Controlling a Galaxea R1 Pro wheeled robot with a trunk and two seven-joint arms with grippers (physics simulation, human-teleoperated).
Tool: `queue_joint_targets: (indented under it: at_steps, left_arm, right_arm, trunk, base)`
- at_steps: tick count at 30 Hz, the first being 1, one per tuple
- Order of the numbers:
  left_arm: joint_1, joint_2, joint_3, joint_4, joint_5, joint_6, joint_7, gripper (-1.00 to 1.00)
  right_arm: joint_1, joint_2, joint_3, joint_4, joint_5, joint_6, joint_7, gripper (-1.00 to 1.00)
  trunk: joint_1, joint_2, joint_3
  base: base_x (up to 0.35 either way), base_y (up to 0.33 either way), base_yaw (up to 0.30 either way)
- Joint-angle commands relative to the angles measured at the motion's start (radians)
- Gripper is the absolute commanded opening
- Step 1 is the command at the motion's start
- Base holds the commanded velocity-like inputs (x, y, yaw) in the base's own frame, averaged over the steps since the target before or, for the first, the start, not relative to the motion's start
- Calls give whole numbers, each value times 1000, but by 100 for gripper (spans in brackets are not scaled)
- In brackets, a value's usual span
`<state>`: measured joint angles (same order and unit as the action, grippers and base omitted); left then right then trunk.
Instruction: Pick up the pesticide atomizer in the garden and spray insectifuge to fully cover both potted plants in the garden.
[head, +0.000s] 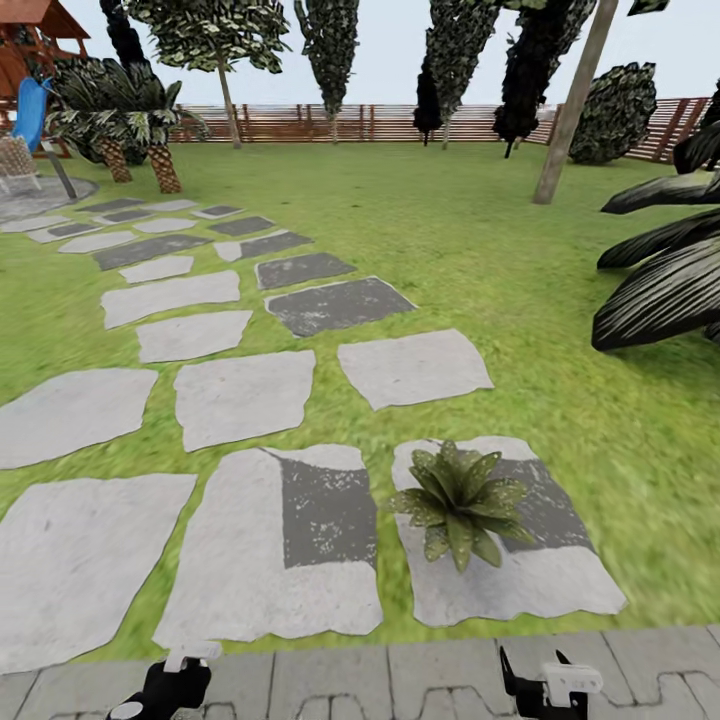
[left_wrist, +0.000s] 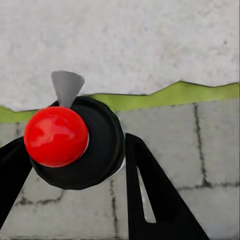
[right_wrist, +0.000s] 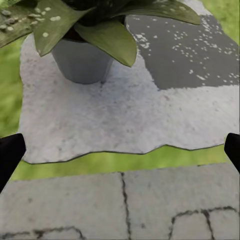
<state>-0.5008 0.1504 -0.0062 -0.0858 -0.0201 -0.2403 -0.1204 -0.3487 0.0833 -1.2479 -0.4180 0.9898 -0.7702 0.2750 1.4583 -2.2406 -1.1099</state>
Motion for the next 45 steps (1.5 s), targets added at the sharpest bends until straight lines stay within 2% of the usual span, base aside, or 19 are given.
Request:
queue_joint_targets:
  at_steps: [1, 24, 34, 45]
  left_arm:
    - [-1, -1, 0, 2, -2, -4, -2, -100]
    - [-1, -3, 0, 9, -3, -4, -2, -100]
    - [-1, -3, 0, 9, -3, -4, -2, -100]
    - [-1, -3, 0, 9, -3, -4, -2, -100]
  right_arm:
    - [-1, 1, -9, -2, 3, -3, 9, 100]
    - [0, 1, -8, -2, 4, -3, 9, 100]
    - [0, 1, -8, -2, 4, -3, 9, 100]
    - [0, 1, -9, -2, 4, -2, 9, 100]
  trunk:
    - [0, 0, -1]
    - [0, 0, -1]
    - [0, 0, -1]
    - [0, 0, 7]
  base:
    - [0, 0, 276]
    - [0, 11, 276]
    - [0, 287, 263]
    - [70, 298, 21]
